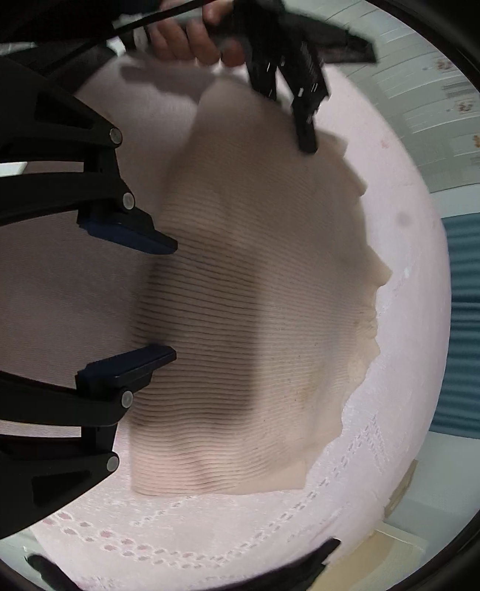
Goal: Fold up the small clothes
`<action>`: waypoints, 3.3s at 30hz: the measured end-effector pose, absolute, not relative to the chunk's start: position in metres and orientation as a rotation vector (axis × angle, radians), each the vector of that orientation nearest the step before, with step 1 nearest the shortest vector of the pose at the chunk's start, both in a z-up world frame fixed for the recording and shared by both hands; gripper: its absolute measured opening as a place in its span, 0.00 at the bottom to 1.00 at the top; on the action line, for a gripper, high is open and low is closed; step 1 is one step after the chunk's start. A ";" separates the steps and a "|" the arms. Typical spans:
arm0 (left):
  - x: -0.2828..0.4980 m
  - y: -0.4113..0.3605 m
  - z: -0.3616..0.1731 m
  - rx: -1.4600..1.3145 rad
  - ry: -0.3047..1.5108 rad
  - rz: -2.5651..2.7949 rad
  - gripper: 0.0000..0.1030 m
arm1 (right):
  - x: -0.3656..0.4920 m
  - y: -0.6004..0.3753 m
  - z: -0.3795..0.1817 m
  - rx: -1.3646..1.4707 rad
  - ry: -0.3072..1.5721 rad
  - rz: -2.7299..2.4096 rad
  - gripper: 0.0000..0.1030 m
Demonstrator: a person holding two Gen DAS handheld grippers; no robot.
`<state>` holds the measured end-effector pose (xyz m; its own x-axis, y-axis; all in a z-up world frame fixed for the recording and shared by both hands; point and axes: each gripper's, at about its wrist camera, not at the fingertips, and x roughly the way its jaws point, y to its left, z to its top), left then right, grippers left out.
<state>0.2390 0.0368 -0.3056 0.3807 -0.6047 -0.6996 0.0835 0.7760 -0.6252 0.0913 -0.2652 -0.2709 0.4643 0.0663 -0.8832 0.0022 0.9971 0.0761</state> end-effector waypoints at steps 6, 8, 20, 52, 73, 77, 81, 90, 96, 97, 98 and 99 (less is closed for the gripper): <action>0.247 0.036 -0.304 -0.623 1.146 -0.409 0.25 | 0.067 -0.300 -0.240 0.063 0.995 -0.010 0.49; 0.245 0.031 -0.295 -0.617 1.129 -0.385 0.23 | 0.059 -0.317 -0.236 0.060 0.977 -0.045 0.49; 0.238 -0.056 -0.197 -0.446 1.064 -0.325 0.21 | 0.018 -0.408 -0.231 0.122 0.903 -0.198 0.49; 0.226 -0.121 -0.229 -0.323 1.131 -0.504 0.52 | 0.088 -0.445 -0.246 0.576 0.840 0.077 0.62; 0.205 -0.088 -0.261 -0.335 1.172 -0.578 0.52 | 0.112 -0.449 -0.289 0.577 0.853 -0.034 0.21; 0.207 -0.087 -0.258 -0.339 1.170 -0.577 0.52 | 0.115 -0.455 -0.298 0.606 0.881 -0.036 0.29; 0.211 -0.087 -0.256 -0.333 1.161 -0.572 0.52 | 0.122 -0.455 -0.286 0.553 0.876 -0.060 0.47; 0.212 -0.079 -0.251 -0.330 1.123 -0.582 0.52 | 0.173 -0.496 -0.332 0.794 0.946 0.022 0.77; 0.212 -0.070 -0.245 -0.321 1.103 -0.577 0.52 | 0.191 -0.490 -0.335 0.763 0.962 0.105 0.63; 0.211 -0.068 -0.243 -0.326 1.100 -0.572 0.52 | 0.193 -0.489 -0.340 0.803 0.976 0.150 0.44; 0.211 -0.065 -0.242 -0.329 1.099 -0.570 0.52 | 0.194 -0.490 -0.342 0.841 0.973 0.155 0.42; 0.210 -0.063 -0.240 -0.335 1.097 -0.565 0.52 | 0.195 -0.492 -0.341 0.846 0.972 0.157 0.39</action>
